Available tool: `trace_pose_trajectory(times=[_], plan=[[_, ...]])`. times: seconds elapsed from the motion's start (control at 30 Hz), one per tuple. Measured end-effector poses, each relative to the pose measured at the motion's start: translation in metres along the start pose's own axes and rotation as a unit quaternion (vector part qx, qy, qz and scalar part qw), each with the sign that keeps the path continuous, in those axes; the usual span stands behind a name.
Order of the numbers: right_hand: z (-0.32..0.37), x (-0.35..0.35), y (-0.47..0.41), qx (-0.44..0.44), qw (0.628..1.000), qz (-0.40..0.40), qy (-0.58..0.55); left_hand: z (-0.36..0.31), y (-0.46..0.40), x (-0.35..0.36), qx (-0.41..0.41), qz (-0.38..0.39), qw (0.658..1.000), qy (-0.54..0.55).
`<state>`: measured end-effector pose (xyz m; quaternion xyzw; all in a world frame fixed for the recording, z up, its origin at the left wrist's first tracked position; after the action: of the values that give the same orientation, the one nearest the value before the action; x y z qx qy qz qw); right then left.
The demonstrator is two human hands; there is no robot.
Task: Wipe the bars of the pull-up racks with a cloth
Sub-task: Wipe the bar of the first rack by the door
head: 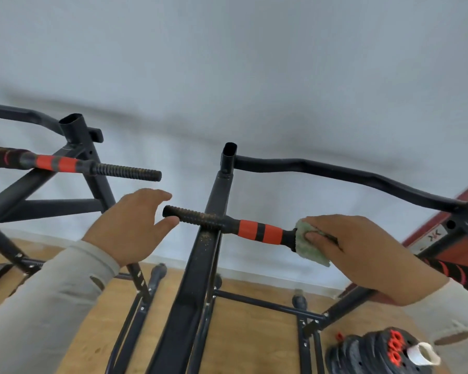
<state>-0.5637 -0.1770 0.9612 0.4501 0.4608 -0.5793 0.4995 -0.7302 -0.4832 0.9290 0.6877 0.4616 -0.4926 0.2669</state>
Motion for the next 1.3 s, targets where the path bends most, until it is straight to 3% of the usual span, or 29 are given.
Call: trace_pose_trajectory(times=[0.13, 0.27, 0.43, 0.57, 0.73, 1.0, 1.07, 1.13, 1.3], plan=[[0.032, 0.012, -0.019, -0.005, 1.0, -0.012, 0.021, 0.007, -0.005, 0.009, -0.015, 0.008, 0.996, 0.09], [0.08, 0.037, -0.052, -0.073, 0.995, -0.058, -0.016, 0.01, -0.007, 0.013, -0.029, -0.013, 0.992, 0.125], [0.141, 0.063, -0.092, -0.108, 0.994, -0.017, -0.005, 0.012, -0.006, 0.016, -0.044, -0.027, 0.985, 0.167], [0.13, 0.063, -0.087, -0.143, 0.989, 0.017, -0.016, 0.017, -0.005, 0.019, -0.042, -0.024, 0.978, 0.201], [0.1, 0.034, -0.077, -0.104, 0.993, 0.038, 0.027, 0.021, -0.008, 0.024, -0.044, -0.021, 0.973, 0.225], [0.161, 0.065, -0.109, -0.136, 0.988, 0.028, -0.072, 0.026, -0.008, 0.027, -0.05, -0.033, 0.953, 0.298], [0.173, 0.06, -0.114, -0.151, 0.987, 0.003, -0.049, 0.026, -0.008, 0.026, -0.047, -0.034, 0.949, 0.31], [0.17, 0.05, -0.113, -0.147, 0.987, 0.035, -0.056, 0.027, -0.009, 0.025, -0.052, -0.033, 0.949, 0.308], [0.109, 0.022, -0.096, -0.112, 0.989, 0.08, 0.058, 0.031, -0.008, 0.026, -0.067, -0.027, 0.947, 0.312]])
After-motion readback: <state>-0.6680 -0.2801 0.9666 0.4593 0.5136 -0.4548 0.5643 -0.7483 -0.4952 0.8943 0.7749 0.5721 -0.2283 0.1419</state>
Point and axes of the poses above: each hand's wrist, its own y-axis away from the middle knuckle, its own x-axis out of the palm, z = x × y, the point moved 3 cm from there along -y, towards the middle knuckle, and after that the axes turned 2 degrees about -z, right-handed, at the moved point
